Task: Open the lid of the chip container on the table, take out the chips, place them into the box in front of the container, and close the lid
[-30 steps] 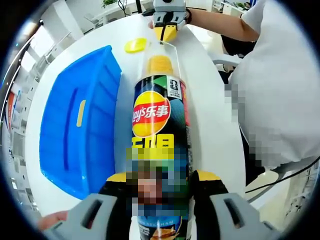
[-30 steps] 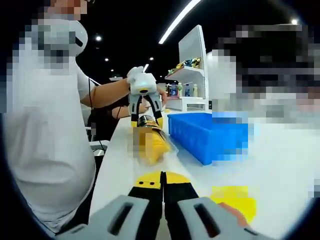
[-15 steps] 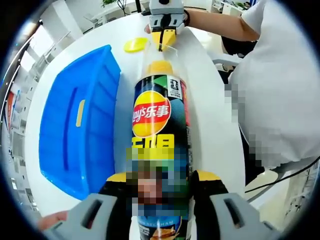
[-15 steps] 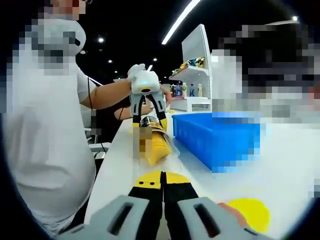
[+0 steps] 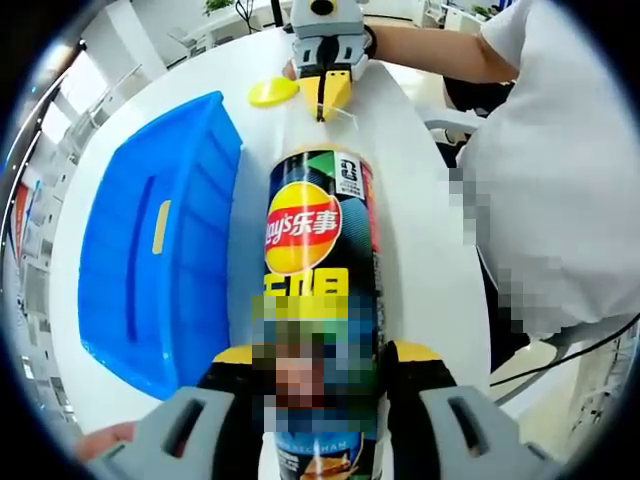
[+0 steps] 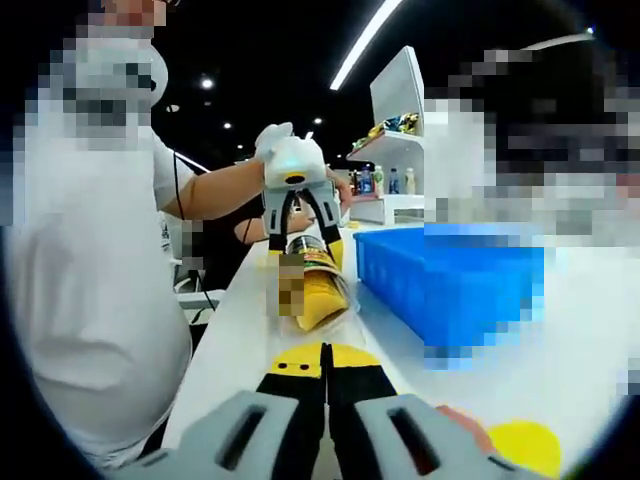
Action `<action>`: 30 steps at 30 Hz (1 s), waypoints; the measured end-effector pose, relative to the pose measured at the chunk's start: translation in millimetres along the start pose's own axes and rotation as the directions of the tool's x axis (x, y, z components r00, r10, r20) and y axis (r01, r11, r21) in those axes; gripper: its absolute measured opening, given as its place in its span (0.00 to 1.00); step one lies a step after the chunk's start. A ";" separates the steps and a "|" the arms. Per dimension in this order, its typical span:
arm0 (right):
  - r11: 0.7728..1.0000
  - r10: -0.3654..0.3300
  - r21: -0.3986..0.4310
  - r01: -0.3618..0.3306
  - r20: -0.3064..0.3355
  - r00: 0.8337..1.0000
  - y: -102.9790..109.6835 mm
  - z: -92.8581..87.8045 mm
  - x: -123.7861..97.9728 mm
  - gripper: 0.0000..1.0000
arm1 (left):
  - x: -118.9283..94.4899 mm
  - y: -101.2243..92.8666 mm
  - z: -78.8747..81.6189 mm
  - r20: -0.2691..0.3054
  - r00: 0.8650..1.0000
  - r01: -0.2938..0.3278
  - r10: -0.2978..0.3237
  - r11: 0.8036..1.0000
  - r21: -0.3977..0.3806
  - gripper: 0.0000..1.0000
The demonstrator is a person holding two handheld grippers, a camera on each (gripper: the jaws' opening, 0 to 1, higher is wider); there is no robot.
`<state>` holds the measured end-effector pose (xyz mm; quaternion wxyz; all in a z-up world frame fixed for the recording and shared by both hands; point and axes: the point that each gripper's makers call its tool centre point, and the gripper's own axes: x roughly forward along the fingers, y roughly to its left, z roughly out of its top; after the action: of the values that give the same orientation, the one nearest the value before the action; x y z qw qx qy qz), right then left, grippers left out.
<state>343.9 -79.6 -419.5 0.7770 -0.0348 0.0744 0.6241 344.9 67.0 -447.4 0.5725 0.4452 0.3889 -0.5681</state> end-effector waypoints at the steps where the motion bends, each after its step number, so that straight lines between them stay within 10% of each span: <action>1: 1.000 -0.002 0.001 0.002 0.001 1.000 -0.2 0.8 1.6 0.01 | -0.1 0.3 0.0 0.002 1.000 0.002 -0.002 1.000 -0.001 0.48; 30: 0.999 0.043 -0.022 -0.043 -0.001 0.999 5.4 4.6 35.8 0.01 | 0.7 0.0 0.1 0.015 1.000 0.016 -0.016 1.000 -0.009 0.48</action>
<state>346.5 -43.2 -420.4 0.7630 -0.0420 0.0683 0.6414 345.0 66.7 -448.0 0.5729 0.4349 0.3909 -0.5743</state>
